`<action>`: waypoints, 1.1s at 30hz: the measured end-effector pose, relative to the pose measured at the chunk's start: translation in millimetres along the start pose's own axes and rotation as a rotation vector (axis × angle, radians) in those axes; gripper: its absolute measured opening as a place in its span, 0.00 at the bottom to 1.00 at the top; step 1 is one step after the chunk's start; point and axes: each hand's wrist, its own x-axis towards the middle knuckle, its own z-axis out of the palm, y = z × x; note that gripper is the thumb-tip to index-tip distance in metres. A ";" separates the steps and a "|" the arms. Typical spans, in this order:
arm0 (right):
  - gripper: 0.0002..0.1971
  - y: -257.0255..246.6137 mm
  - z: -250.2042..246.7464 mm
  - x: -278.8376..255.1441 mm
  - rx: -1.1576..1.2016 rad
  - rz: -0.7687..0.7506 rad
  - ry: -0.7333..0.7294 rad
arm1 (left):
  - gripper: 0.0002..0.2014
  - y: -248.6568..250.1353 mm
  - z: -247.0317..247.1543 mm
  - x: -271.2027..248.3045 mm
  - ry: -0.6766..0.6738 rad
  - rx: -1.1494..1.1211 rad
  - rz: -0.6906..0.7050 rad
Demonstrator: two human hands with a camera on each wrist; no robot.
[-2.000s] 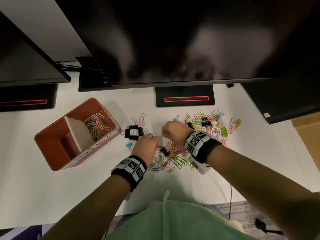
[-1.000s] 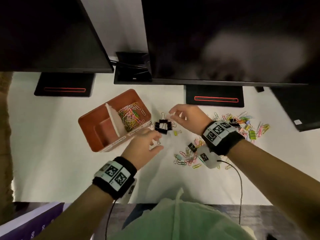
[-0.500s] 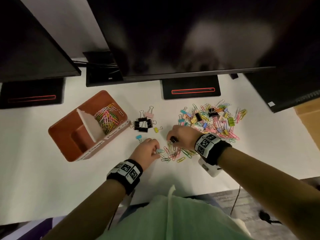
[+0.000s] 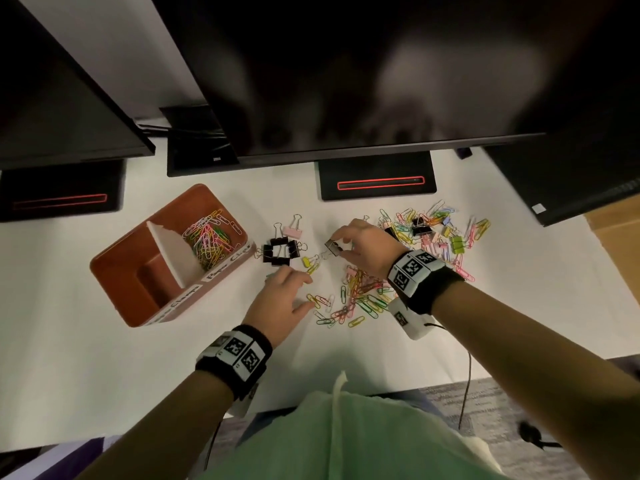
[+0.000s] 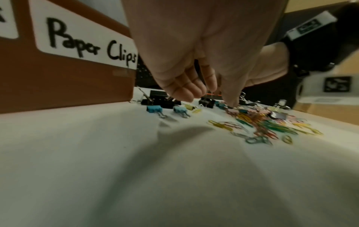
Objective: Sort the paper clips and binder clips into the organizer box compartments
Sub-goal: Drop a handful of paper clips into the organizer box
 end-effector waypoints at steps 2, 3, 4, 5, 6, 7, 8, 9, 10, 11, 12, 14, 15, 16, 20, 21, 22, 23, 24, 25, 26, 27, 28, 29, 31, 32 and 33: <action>0.16 2.4 1.6 -2.3 -0.010 0.010 -0.002 | 0.21 4.5 8.8 -4.8 -0.079 0.012 0.048; 0.15 2.8 3.3 -3.8 -0.016 0.000 -0.015 | 0.23 6.3 14.0 -6.1 -0.098 0.012 0.063; 0.14 2.4 5.4 -5.3 -0.025 -0.020 -0.035 | 0.27 7.9 19.0 -6.9 -0.109 0.021 0.065; 0.14 1.6 8.4 -7.2 -0.036 -0.047 -0.058 | 0.30 9.3 23.3 -6.8 -0.111 0.046 0.055; 0.15 0.7 12.3 -9.3 -0.045 -0.074 -0.080 | 0.33 10.1 27.0 -5.7 -0.103 0.081 0.045; 0.15 -0.5 16.2 -11.5 -0.050 -0.098 -0.100 | 0.36 10.2 30.1 -3.7 -0.085 0.111 0.037; 0.15 -2.2 19.6 -13.7 -0.052 -0.118 -0.115 | 0.37 9.6 32.6 -1.5 -0.069 0.129 0.028; 0.16 -3.6 23.0 -15.6 -0.052 -0.131 -0.126 | 0.38 9.0 34.4 1.2 -0.062 0.138 0.016; 0.16 -5.1 25.7 -17.2 -0.046 -0.135 -0.134 | 0.38 7.7 35.6 3.3 -0.058 0.144 0.006; 0.17 -6.7 27.8 -18.5 -0.034 -0.130 -0.134 | 0.37 6.3 36.6 5.5 -0.052 0.145 0.002; 0.18 -8.7 28.8 -19.0 -0.025 -0.116 -0.122 | 0.35 4.5 37.2 7.4 -0.036 0.140 0.006; 0.22 -12.6 28.0 -17.1 -0.022 -0.072 -0.067 | 0.29 1.3 37.3 10.4 0.008 0.113 0.025; 0.23 -14.1 26.7 -14.5 -0.019 -0.050 -0.039 | 0.26 -0.2 37.0 11.3 0.026 0.100 0.036; 0.24 -14.8 24.9 -10.6 -0.014 -0.034 -0.028 | 0.24 -1.9 36.9 12.0 0.043 0.094 0.049; 0.14 -9.5 21.9 6.0 -0.045 -0.041 -0.104 | 0.13 -8.6 35.7 13.3 0.142 0.109 0.104; 0.12 -7.0 21.6 7.9 -0.046 -0.045 -0.094 | 0.11 -10.0 34.5 13.6 0.174 0.123 0.107; 0.10 -4.6 20.1 9.2 -0.047 -0.049 -0.067 | 0.08 -11.1 32.7 13.8 0.204 0.130 0.104; 0.09 -2.1 17.9 9.8 -0.047 -0.050 -0.036 | 0.07 -11.7 30.3 13.7 0.225 0.127 0.092; 0.09 0.3 15.2 9.7 -0.045 -0.048 -0.010 | 0.05 -12.0 28.3 13.3 0.235 0.120 0.077; 0.09 2.8 12.3 9.8 -0.043 -0.039 0.011 | 0.05 -11.9 26.4 12.9 0.237 0.118 0.067; 0.09 5.4 9.3 9.3 -0.040 -0.026 0.031 | 0.05 -12.0 25.0 12.6 0.235 0.118 0.062; 0.09 8.2 7.0 9.4 -0.031 -0.008 0.055 | 0.06 -12.1 24.1 12.7 0.232 0.119 0.063; 0.09 10.4 4.6 9.7 -0.012 0.016 0.081 | 0.07 -11.5 23.3 13.0 0.227 0.116 0.064; 0.10 11.2 2.5 9.9 0.015 0.045 0.103 | 0.08 -10.8 22.6 13.4 0.222 0.108 0.062; 0.16 10.2 -0.2 8.9 0.054 0.085 0.149 | 0.11 -9.4 20.7 14.9 0.210 0.095 0.061; 0.19 8.3 -0.9 7.0 0.044 0.080 0.172 | 0.11 -9.7 19.9 15.8 0.200 0.097 0.061; 0.21 5.6 -0.6 4.1 0.023 0.055 0.179 | 0.11 -9.8 19.0 16.4 0.190 0.098 0.062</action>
